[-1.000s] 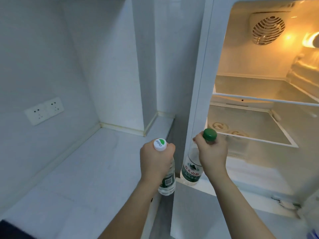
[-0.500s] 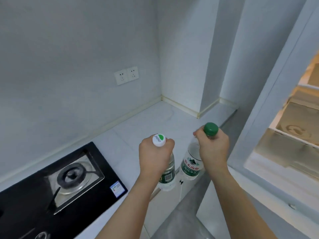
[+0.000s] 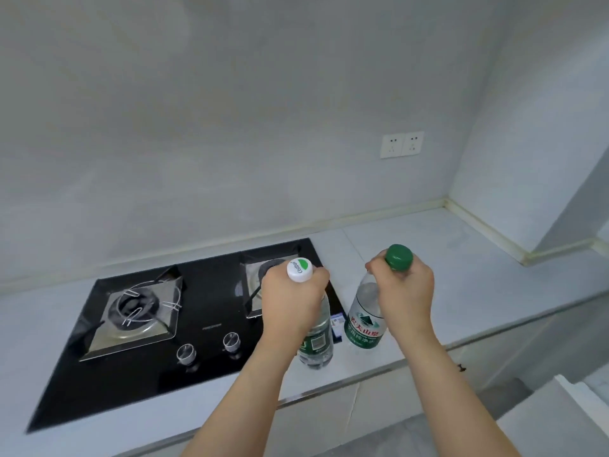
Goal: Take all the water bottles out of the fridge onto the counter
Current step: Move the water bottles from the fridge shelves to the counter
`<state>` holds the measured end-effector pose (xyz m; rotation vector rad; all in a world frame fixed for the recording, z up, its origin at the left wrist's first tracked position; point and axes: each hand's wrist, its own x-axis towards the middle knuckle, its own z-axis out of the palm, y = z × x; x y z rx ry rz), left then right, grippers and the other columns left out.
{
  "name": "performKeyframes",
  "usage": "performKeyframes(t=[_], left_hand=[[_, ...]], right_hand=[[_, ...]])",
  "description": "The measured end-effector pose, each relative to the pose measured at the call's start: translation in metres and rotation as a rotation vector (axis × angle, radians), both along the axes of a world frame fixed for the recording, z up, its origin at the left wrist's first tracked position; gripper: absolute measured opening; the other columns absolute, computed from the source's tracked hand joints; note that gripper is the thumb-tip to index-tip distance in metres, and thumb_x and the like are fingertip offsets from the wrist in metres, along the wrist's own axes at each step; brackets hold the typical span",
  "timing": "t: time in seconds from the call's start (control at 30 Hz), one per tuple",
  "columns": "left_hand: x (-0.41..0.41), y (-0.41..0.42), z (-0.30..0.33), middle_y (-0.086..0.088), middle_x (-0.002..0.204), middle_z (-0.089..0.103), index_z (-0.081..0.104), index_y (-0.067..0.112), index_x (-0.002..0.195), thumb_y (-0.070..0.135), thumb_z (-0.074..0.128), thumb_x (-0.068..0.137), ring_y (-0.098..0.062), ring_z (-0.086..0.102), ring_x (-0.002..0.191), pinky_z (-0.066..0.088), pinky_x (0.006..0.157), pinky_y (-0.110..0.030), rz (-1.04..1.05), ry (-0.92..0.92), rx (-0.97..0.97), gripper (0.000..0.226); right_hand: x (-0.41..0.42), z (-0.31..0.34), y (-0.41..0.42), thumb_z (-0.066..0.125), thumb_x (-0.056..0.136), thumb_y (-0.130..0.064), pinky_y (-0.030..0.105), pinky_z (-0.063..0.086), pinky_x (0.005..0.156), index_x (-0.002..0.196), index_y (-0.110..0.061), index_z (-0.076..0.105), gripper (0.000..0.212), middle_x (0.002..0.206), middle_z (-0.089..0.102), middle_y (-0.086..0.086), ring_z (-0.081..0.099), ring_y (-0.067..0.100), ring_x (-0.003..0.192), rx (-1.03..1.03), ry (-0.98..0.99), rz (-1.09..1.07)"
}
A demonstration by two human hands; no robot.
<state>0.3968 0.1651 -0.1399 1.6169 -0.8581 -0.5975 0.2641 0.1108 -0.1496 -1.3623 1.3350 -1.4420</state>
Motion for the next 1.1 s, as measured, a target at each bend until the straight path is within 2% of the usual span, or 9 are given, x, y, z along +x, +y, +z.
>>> performKeyframes(t=[0.1, 0.27, 0.4, 0.6, 0.73, 0.83, 0.9, 1.0, 1.1], left_hand=[[0.047, 0.032, 0.002, 0.002, 0.047, 0.047, 0.053, 0.003, 0.059, 0.010, 0.068, 0.075, -0.009, 0.040, 0.046, 0.036, 0.046, -0.023, 0.060, 0.007, -0.017, 0.023], [0.137, 0.098, 0.006, -0.013, 0.053, 0.053, 0.058, -0.008, 0.068, 0.016, 0.069, 0.072, -0.013, 0.046, 0.051, 0.040, 0.052, -0.029, 0.155, -0.005, -0.037, 0.026], [0.194, 0.147, 0.013, -0.015, 0.064, 0.066, 0.066, 0.000, 0.066, 0.019, 0.067, 0.071, -0.013, 0.053, 0.054, 0.045, 0.054, -0.030, 0.241, -0.004, -0.041, 0.020], [0.277, 0.219, 0.013, -0.001, 0.050, 0.049, 0.058, -0.004, 0.066, 0.013, 0.067, 0.074, -0.012, 0.041, 0.050, 0.036, 0.049, -0.027, 0.361, 0.014, -0.071, 0.021], [0.316, 0.259, 0.011, -0.012, 0.054, 0.044, 0.053, -0.007, 0.067, 0.025, 0.060, 0.062, -0.016, 0.038, 0.054, 0.033, 0.053, -0.031, 0.404, 0.054, -0.090, 0.033], [0.341, 0.277, 0.006, -0.029, 0.070, 0.059, 0.058, -0.009, 0.077, 0.033, 0.057, 0.057, -0.017, 0.046, 0.058, 0.039, 0.056, -0.033, 0.436, 0.062, -0.073, 0.047], [0.355, 0.286, 0.003, -0.029, 0.077, 0.062, 0.058, -0.008, 0.077, 0.036, 0.056, 0.056, -0.018, 0.049, 0.060, 0.041, 0.057, -0.033, 0.462, 0.090, -0.074, 0.049], [0.375, 0.292, -0.005, -0.029, 0.077, 0.062, 0.058, -0.007, 0.077, 0.031, 0.057, 0.060, -0.019, 0.049, 0.059, 0.041, 0.057, -0.034, 0.504, 0.122, -0.064, 0.042], [0.395, 0.293, -0.011, -0.026, 0.076, 0.064, 0.061, -0.004, 0.074, 0.031, 0.056, 0.059, -0.018, 0.050, 0.059, 0.042, 0.058, -0.033, 0.524, 0.158, -0.049, 0.038]], right_hand=[[0.051, 0.003, 0.024, 0.066, 0.073, -0.013, 0.030, 0.046, 0.062, 0.067, -0.007, 0.064, 0.009, 0.068, 0.064, 0.012, 0.057, 0.019, 0.064, -0.013, 0.011, 0.082], [0.143, 0.009, 0.075, 0.065, 0.076, -0.009, 0.032, 0.047, 0.063, 0.068, -0.006, 0.064, 0.008, 0.069, 0.065, 0.014, 0.058, 0.022, 0.065, -0.024, 0.006, 0.202], [0.208, 0.016, 0.112, 0.065, 0.075, -0.016, 0.033, 0.049, 0.066, 0.067, -0.008, 0.064, 0.011, 0.067, 0.065, 0.011, 0.060, 0.026, 0.066, -0.067, 0.008, 0.273], [0.301, 0.018, 0.174, 0.066, 0.079, -0.007, 0.027, 0.047, 0.065, 0.071, -0.002, 0.066, 0.010, 0.071, 0.066, 0.014, 0.058, 0.013, 0.065, -0.072, -0.004, 0.417], [0.346, 0.016, 0.203, 0.066, 0.078, -0.010, 0.028, 0.047, 0.062, 0.071, -0.002, 0.065, 0.011, 0.069, 0.066, 0.014, 0.056, 0.011, 0.062, -0.067, 0.004, 0.458], [0.371, 0.015, 0.217, 0.066, 0.078, -0.009, 0.026, 0.048, 0.062, 0.071, -0.002, 0.065, 0.011, 0.068, 0.066, 0.011, 0.059, 0.015, 0.062, -0.062, -0.003, 0.493], [0.387, 0.015, 0.223, 0.066, 0.079, -0.009, 0.027, 0.049, 0.063, 0.071, -0.002, 0.065, 0.010, 0.069, 0.067, 0.012, 0.062, 0.021, 0.066, -0.064, -0.003, 0.518], [0.412, 0.010, 0.225, 0.065, 0.080, -0.008, 0.023, 0.047, 0.063, 0.072, -0.003, 0.066, 0.010, 0.070, 0.067, 0.012, 0.060, 0.016, 0.066, -0.064, 0.012, 0.557], [0.437, 0.003, 0.222, 0.066, 0.080, -0.009, 0.028, 0.049, 0.066, 0.073, -0.001, 0.065, 0.011, 0.070, 0.065, 0.014, 0.059, 0.013, 0.065, -0.036, 0.023, 0.580]])
